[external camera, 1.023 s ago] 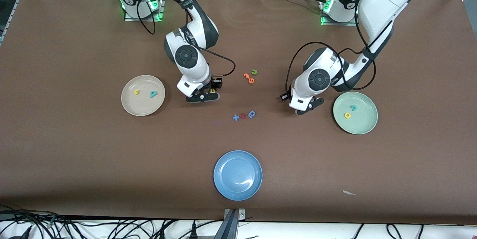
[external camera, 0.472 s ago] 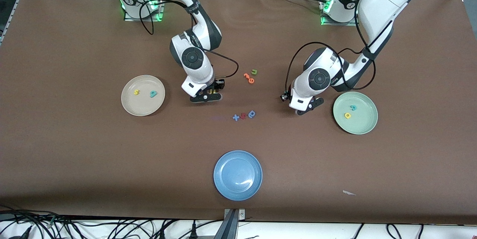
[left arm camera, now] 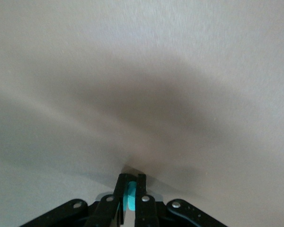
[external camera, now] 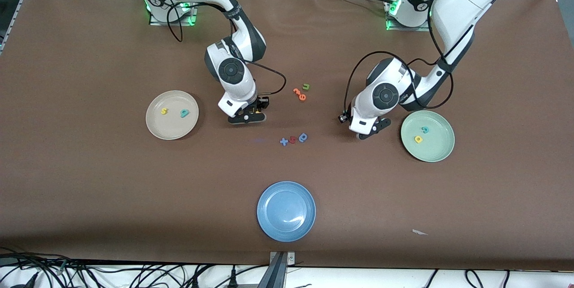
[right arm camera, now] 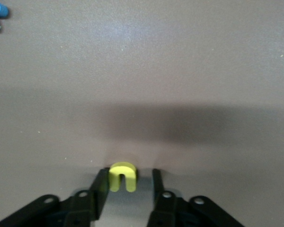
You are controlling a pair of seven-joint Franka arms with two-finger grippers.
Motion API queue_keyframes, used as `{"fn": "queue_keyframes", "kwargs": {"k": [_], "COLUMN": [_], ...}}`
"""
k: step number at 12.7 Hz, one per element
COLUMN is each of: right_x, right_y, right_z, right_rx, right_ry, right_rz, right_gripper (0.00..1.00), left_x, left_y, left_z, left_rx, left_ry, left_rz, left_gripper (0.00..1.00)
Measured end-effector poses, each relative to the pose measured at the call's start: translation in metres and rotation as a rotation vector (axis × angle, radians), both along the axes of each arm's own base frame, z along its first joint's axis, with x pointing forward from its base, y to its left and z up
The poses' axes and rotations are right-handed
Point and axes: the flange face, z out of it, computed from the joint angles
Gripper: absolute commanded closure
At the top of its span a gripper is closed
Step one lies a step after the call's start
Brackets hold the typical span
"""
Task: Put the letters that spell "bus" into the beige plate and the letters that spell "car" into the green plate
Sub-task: 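Carry the u to the cream plate while the left gripper drops its letter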
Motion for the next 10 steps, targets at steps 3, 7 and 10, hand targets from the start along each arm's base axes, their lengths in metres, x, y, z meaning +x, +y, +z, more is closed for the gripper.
{"fn": "queue_keyframes", "kwargs": {"k": [3, 7, 10], "right_x": [0.001, 0.001, 0.001], "right_y": [0.001, 0.001, 0.001], "right_z": [0.000, -0.001, -0.001], "right_rx": [0.005, 0.007, 0.007], "right_ry": [-0.010, -0.015, -0.015], "right_rz": [-0.001, 0.000, 0.000], "right_gripper": [0.78, 0.92, 0.94], "left_x": [0.034, 0.073, 0.086], "left_y": [0.035, 0.126, 0.222], "left_z": [0.033, 0.080, 0.086], "left_rx": [0.008, 0.033, 0.005], "left_ry": [-0.041, -0.030, 0.010], "left_rz": [0.023, -0.035, -0.123], "left_gripper": [1.00, 1.00, 1.00]}}
